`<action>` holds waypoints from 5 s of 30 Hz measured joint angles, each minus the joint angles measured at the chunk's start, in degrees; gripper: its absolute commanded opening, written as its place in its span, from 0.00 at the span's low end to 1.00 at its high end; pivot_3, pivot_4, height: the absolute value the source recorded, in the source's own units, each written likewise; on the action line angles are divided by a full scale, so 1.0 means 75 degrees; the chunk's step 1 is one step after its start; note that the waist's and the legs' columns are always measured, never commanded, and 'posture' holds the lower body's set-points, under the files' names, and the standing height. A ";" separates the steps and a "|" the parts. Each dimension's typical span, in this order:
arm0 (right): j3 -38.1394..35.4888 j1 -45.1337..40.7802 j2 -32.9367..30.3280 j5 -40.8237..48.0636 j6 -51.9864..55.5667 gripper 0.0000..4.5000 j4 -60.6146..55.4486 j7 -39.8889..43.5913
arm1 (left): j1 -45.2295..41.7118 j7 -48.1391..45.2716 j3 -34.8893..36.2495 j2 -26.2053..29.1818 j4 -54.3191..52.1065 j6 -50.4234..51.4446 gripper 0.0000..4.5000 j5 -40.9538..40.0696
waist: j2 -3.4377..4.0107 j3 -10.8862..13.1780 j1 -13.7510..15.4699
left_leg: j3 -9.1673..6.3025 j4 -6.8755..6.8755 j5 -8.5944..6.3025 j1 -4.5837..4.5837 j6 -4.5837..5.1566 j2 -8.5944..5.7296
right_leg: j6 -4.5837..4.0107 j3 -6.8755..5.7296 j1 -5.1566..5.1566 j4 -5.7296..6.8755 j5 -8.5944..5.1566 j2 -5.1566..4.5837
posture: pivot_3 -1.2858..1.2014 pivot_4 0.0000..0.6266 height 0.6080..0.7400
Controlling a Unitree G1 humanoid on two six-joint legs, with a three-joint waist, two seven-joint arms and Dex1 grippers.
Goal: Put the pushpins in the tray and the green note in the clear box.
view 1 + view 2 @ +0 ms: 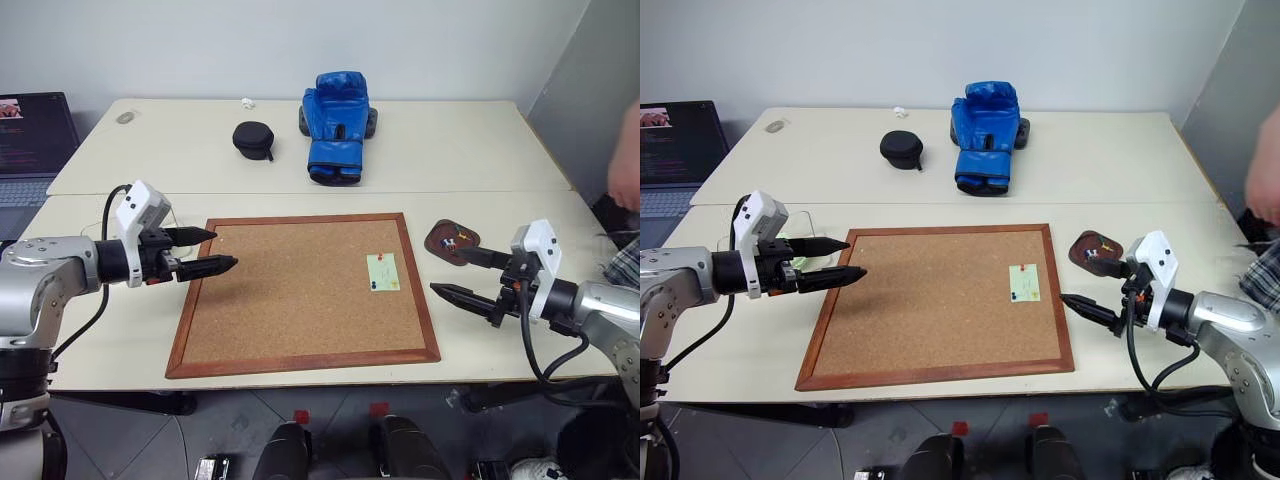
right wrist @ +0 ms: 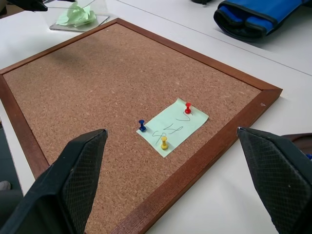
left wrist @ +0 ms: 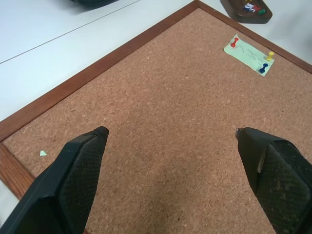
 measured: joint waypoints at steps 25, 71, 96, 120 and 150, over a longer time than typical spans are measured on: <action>0.0183 -0.0277 -0.0127 -0.0015 -0.0030 1.00 0.0114 0.0106 | -0.0322 -0.0087 -0.0450 -0.0565 0.0021 -0.0717 0.82 0.0305 | 0.0000 0.0000 -0.0004 | 0.0009 0.0011 0.0000 0.0001 0.0000 -0.0001 | 0.0000 0.0005 0.0002 0.0005 0.0001 0.0001 | 0.52 0.24 1.00; 0.2701 -0.2789 0.3099 -0.3074 -0.2214 0.77 0.4883 -0.1065 | -0.0317 0.0857 -0.2790 -0.3506 0.1132 -0.3575 0.00 0.2447 | 0.0004 -0.0006 -0.0004 | 0.0004 0.0022 0.0001 0.0005 0.0001 -0.0013 | 0.0000 0.0004 0.0002 0.0019 0.0006 -0.0002 | 0.52 0.24 1.00; 0.2858 -0.3060 0.3246 -0.3719 -0.3039 0.00 0.5422 -0.0760 | -0.0325 0.0780 -0.2777 -0.3505 0.1113 -0.3532 0.00 0.2445 | 0.0005 -0.0006 -0.0006 | 0.0004 0.0023 0.0001 0.0008 0.0001 -0.0013 | 0.0000 0.0005 0.0002 0.0022 0.0006 -0.0002 | 0.52 0.24 1.00; 0.2623 -0.2953 0.3017 -0.3299 -0.2844 0.00 0.4838 -0.0262 | -0.0465 0.0793 -0.2820 -0.3511 0.0887 -0.2841 0.00 0.2541 | 0.0005 -0.0006 -0.0005 | 0.0002 0.0024 0.0001 0.0008 0.0001 -0.0014 | 0.0000 0.0005 0.0003 0.0024 0.0006 -0.0002 | 0.52 0.24 1.00; 0.3096 -0.2428 0.2749 -0.4884 -0.6077 0.00 0.5216 -0.0631 | -0.0634 0.0766 -0.2885 -0.3504 0.0982 -0.2848 0.00 0.2721 | 0.0006 -0.0007 -0.0005 | 0.0005 0.0026 0.0002 0.0015 0.0001 -0.0014 | 0.0001 0.0005 0.0007 0.0032 0.0007 0.0000 | 0.52 0.24 1.00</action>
